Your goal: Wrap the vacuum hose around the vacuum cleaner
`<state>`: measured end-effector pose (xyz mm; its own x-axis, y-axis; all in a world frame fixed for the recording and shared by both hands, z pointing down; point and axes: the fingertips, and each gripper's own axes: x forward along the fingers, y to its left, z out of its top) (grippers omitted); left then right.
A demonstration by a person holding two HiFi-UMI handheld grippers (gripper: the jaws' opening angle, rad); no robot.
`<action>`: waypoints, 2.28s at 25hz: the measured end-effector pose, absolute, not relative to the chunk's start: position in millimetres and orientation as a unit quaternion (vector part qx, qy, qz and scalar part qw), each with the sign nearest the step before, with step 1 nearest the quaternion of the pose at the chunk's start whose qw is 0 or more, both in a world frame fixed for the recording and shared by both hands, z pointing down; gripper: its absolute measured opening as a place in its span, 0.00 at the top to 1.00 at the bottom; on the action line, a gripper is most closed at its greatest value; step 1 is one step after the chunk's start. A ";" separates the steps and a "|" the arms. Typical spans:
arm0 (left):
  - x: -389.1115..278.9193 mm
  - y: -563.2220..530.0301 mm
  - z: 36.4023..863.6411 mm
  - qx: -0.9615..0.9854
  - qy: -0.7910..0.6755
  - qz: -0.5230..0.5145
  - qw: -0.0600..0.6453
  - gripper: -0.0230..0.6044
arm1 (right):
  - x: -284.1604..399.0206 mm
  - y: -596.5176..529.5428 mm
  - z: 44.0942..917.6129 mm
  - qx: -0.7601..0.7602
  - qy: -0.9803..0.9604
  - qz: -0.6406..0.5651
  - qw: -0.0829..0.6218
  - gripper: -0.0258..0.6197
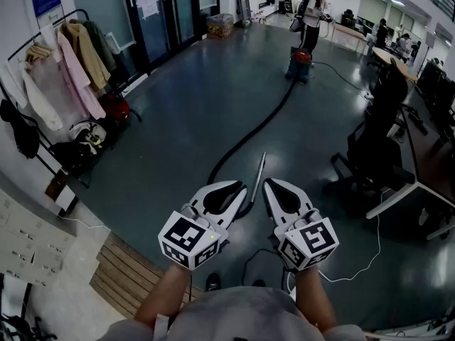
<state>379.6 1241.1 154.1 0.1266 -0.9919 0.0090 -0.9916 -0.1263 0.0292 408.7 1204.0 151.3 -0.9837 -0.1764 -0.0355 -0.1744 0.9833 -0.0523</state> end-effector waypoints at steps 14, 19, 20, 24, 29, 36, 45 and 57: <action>395.6 1239.2 150.4 0.754 -0.657 0.001 0.009 0.89 | 422.2 1204.0 148.9 -0.087 0.995 -0.029 0.027 0.96; 400.0 1233.5 150.3 0.750 -0.661 0.004 0.010 0.89 | 427.1 1196.4 149.3 -0.084 0.995 -0.035 0.027 0.96; 400.9 1231.9 150.5 0.750 -0.662 0.006 0.010 0.89 | 428.2 1194.1 149.5 -0.084 0.995 -0.035 0.028 0.96; 403.9 1221.9 151.2 0.745 -0.667 0.010 0.010 0.89 | 432.4 1181.5 150.6 -0.079 0.996 -0.038 0.029 0.96; 412.0 1198.6 153.1 0.737 -0.676 0.017 0.012 0.89 | 440.7 1154.5 150.2 -0.068 0.997 -0.037 0.031 0.96; 412.0 1166.6 169.9 0.717 -0.697 0.014 0.026 0.89 | 446.1 1119.2 158.8 -0.045 0.998 -0.029 0.023 0.96; 380.5 1140.7 182.6 0.706 -0.707 0.018 0.042 0.89 | 416.2 1086.7 170.9 -0.035 0.999 -0.034 0.013 0.96; 247.4 1106.4 196.8 0.724 -0.688 -0.002 0.050 0.89 | 288.9 1053.0 190.0 -0.073 0.997 -0.037 -0.007 0.96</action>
